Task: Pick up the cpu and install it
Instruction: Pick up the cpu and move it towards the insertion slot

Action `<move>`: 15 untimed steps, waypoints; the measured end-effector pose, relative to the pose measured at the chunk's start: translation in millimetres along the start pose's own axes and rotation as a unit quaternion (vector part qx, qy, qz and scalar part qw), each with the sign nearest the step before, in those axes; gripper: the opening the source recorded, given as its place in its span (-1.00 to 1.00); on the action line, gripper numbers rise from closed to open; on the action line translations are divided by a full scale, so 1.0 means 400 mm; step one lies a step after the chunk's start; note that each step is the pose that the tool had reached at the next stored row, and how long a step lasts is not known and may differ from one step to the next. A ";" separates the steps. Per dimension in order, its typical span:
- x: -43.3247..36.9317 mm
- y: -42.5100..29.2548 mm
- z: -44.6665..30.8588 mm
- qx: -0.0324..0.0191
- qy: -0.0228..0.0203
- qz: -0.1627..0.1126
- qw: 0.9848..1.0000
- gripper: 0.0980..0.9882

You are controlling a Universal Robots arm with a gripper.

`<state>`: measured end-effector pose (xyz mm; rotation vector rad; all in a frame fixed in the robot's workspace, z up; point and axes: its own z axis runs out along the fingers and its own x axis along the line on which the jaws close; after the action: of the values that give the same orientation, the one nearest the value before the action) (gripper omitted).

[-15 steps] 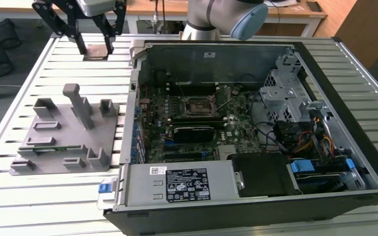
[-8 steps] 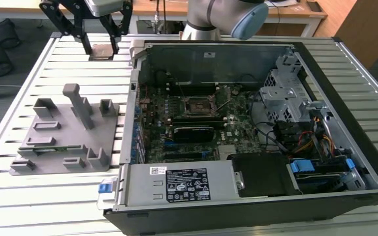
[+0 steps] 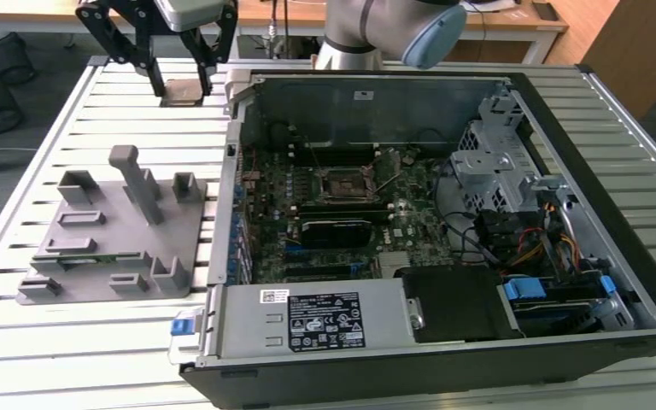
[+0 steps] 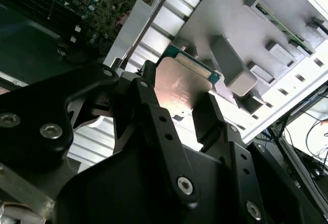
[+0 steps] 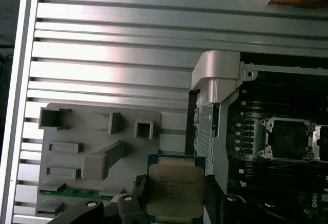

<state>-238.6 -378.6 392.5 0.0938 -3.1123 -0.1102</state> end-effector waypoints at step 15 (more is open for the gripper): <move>-0.060 -0.017 -0.002 0.000 0.000 0.000 1.000 -0.02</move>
<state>-214.3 -384.1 392.1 0.0939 -3.1123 -0.1102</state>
